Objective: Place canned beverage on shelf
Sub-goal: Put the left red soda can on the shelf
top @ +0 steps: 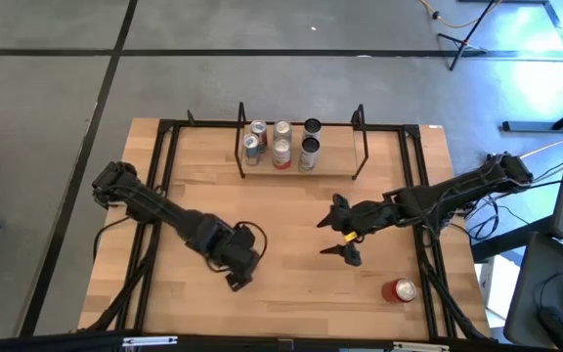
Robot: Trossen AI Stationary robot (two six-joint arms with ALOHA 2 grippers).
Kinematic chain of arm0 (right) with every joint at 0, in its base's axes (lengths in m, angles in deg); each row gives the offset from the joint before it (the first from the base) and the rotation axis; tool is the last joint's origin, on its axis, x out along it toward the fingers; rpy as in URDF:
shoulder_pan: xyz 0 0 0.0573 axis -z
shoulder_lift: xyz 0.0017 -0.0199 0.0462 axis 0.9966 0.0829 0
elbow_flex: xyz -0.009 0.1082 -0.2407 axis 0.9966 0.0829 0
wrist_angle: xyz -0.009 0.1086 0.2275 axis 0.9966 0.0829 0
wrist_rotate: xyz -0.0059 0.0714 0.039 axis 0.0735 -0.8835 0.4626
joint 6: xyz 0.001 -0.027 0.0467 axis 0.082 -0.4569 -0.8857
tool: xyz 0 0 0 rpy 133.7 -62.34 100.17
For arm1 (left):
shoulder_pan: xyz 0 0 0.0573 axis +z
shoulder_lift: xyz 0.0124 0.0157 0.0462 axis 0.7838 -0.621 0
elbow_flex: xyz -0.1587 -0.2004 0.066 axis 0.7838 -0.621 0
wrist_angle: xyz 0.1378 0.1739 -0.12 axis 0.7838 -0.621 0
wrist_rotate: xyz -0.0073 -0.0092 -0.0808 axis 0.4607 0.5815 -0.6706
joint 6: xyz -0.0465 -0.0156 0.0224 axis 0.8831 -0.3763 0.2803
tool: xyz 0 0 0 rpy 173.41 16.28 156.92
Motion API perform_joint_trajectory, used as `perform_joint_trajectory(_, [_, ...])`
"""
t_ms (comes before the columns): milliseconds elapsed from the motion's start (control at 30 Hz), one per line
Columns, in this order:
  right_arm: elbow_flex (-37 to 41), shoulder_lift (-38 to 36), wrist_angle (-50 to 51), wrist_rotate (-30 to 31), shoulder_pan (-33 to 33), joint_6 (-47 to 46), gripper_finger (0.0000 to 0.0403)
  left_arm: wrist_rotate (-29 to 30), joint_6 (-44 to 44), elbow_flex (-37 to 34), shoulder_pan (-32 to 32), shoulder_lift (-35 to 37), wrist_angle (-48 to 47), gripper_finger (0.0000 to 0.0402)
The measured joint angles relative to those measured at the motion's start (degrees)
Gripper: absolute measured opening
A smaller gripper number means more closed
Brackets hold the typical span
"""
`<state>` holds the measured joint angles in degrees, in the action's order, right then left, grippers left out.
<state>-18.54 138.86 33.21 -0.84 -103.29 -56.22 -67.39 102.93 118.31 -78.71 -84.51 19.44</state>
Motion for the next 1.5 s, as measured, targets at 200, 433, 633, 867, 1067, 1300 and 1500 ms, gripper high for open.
perform_joint_trajectory(200, [-0.07, 9.37, -16.78, 0.78, 0.00, -0.02, 0.0340, 4.71, 5.42, -1.03, -8.40, 5.12, -1.31, 0.0328])
perform_joint_trajectory(433, [-5.96, 24.15, -32.79, 4.12, 0.02, 1.73, 0.0340, 14.75, 14.07, -5.74, -21.16, 12.69, 0.38, 0.0328])
perform_joint_trajectory(633, [-16.71, 36.21, -35.94, 5.13, 0.07, 3.25, 0.0340, 21.63, 18.76, -7.99, -28.15, 16.25, 0.41, 0.0328])
perform_joint_trajectory(867, [-27.22, 45.87, -30.05, 9.30, 0.09, 4.54, 0.0340, 22.61, 19.17, -8.08, -30.27, 16.55, 0.49, 0.0328])
perform_joint_trajectory(1067, [-29.73, 49.74, -28.05, 9.75, 0.07, 4.52, 0.0340, 22.61, 19.17, -8.08, -30.34, 16.55, 0.58, 0.0328])
perform_joint_trajectory(1300, [-29.68, 51.00, -27.59, 10.83, 0.14, 3.40, 0.0313, 22.45, 18.26, -8.08, -30.31, 16.55, 0.78, 0.0328])
perform_joint_trajectory(1500, [-29.58, 49.55, -25.98, 10.36, 0.50, 2.16, 0.0265, 22.56, 16.76, -8.08, -29.33, 16.55, 0.76, 0.0328])
